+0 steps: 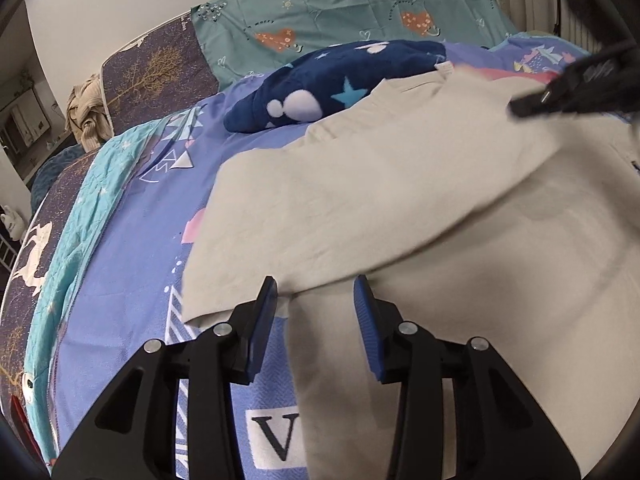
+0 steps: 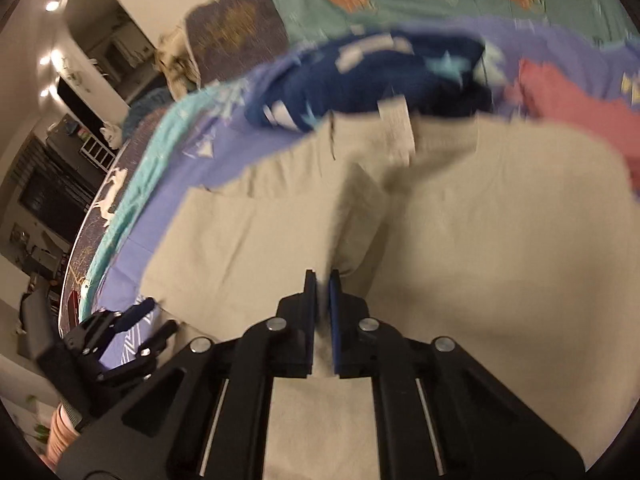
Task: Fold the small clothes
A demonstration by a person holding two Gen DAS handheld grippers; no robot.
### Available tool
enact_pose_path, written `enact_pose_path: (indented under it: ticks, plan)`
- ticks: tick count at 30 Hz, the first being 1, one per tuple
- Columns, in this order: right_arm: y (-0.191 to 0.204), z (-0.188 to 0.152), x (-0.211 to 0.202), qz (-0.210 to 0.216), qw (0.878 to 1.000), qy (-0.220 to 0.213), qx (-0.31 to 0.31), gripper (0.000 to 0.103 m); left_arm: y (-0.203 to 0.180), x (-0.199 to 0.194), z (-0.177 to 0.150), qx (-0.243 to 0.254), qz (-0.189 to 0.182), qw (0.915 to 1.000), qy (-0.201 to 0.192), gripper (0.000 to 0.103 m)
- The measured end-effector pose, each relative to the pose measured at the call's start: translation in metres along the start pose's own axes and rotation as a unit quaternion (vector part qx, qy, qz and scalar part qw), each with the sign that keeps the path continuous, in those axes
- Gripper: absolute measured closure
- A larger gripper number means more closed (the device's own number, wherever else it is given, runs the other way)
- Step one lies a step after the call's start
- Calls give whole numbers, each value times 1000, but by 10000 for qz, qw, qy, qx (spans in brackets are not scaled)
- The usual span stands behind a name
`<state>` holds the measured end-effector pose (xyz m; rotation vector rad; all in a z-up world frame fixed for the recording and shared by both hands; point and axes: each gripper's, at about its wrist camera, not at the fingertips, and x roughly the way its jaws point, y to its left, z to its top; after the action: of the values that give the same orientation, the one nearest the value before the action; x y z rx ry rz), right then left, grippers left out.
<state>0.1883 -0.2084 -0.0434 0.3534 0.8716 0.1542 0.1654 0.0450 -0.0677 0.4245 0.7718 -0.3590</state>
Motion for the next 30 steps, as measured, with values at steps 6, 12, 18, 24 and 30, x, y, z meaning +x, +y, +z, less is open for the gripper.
enact_pose_path:
  ticks: [6,12,18,24,30]
  plan:
    - [-17,4,-50,-942,9946,-342,-265,96,15,3,-4,-222,109,9997,67,61]
    - [-79,-19,-33,-2150,9764,-30,177,78,10,3,-7,-181,236,9995,76,61]
    - [-77,-42,-42,-1593,9872,-18,42,78,16,2,-8,-319,216,9992,118,57]
    - [-65,-57,-12,-1948,9792,526,-225,72,22,-6,-11,-550,296,9980,91,57]
    - [-75,-72,-49,-1989,9800,52,-18,71,33,-43,-7,-884,201,9955,-282,57]
